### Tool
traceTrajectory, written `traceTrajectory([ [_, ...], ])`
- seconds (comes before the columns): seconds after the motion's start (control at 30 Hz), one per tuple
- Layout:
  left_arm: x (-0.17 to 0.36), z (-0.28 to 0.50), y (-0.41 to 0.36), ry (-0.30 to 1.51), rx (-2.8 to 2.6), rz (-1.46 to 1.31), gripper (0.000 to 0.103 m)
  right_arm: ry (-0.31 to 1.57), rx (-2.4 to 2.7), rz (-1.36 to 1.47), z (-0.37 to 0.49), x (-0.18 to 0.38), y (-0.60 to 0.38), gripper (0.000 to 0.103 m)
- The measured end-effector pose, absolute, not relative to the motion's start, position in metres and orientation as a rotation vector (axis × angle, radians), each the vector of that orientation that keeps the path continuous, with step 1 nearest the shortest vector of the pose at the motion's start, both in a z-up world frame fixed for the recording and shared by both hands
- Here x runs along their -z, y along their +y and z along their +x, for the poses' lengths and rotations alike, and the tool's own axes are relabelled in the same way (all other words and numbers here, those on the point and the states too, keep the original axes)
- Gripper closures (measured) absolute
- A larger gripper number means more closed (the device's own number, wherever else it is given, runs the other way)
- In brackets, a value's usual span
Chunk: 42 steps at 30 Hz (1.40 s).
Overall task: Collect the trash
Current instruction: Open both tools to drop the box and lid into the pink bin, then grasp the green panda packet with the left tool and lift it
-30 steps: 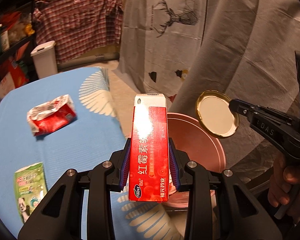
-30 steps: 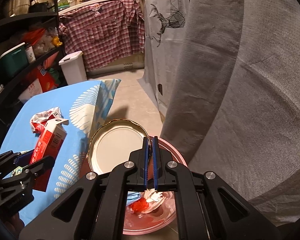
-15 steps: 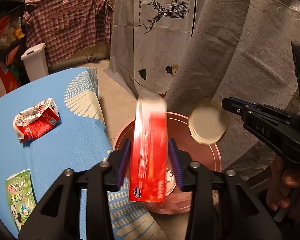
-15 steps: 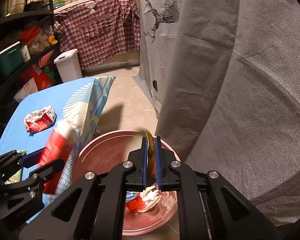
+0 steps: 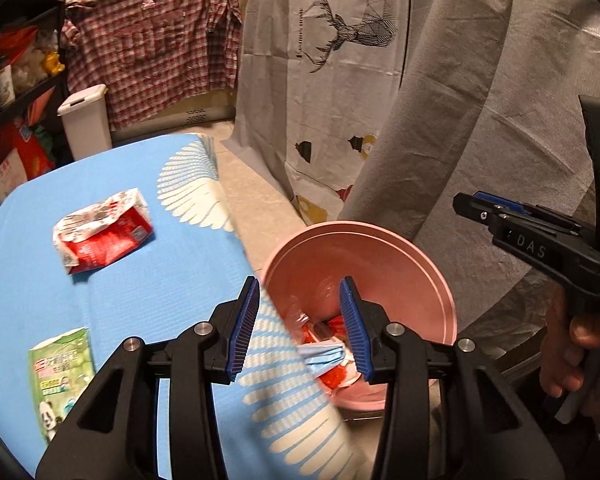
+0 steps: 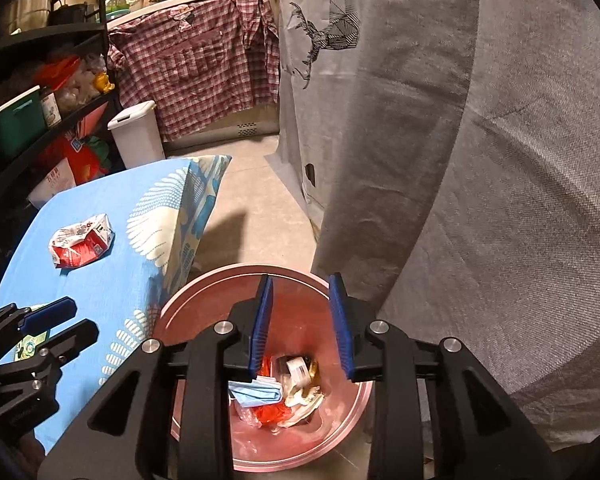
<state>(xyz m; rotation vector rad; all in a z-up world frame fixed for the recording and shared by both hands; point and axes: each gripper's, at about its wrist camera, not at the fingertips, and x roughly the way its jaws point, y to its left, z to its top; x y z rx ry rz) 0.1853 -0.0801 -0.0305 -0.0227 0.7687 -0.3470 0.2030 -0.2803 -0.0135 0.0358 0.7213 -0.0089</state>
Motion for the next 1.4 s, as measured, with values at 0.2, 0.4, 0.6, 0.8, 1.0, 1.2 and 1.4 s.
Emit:
traceTrajectory([
  [0.2,0.030,0.177,-0.047,0.769,0.278,-0.034,0.061,0.698,-0.032,0.023,0.198,0.006,-0.263,0.073],
  [0.4,0.036,0.167,0.005,0.786,0.170,-0.069,0.061,0.678,-0.098,0.005,0.192,-0.002,-0.237,0.073],
  [0.6,0.050,0.153,0.050,0.816,0.065,-0.089,0.060,0.678,-0.143,-0.009,0.193,-0.003,-0.215,0.073],
  [0.8,0.071,0.148,0.079,0.878,-0.040,-0.126,0.036,0.682,-0.173,-0.016,0.192,-0.002,-0.200,0.073],
  [1.0,0.097,0.152,0.092,0.985,-0.126,-0.163,0.022,0.687,-0.185,-0.034,0.192,0.000,-0.195,0.073],
  [1.2,0.104,0.154,0.086,1.000,-0.097,-0.164,0.024,0.698,-0.181,-0.029,0.195,0.003,-0.199,0.073],
  [1.4,0.094,0.153,0.088,0.956,-0.101,-0.153,0.057,0.705,-0.186,-0.033,0.198,0.006,-0.197,0.073],
])
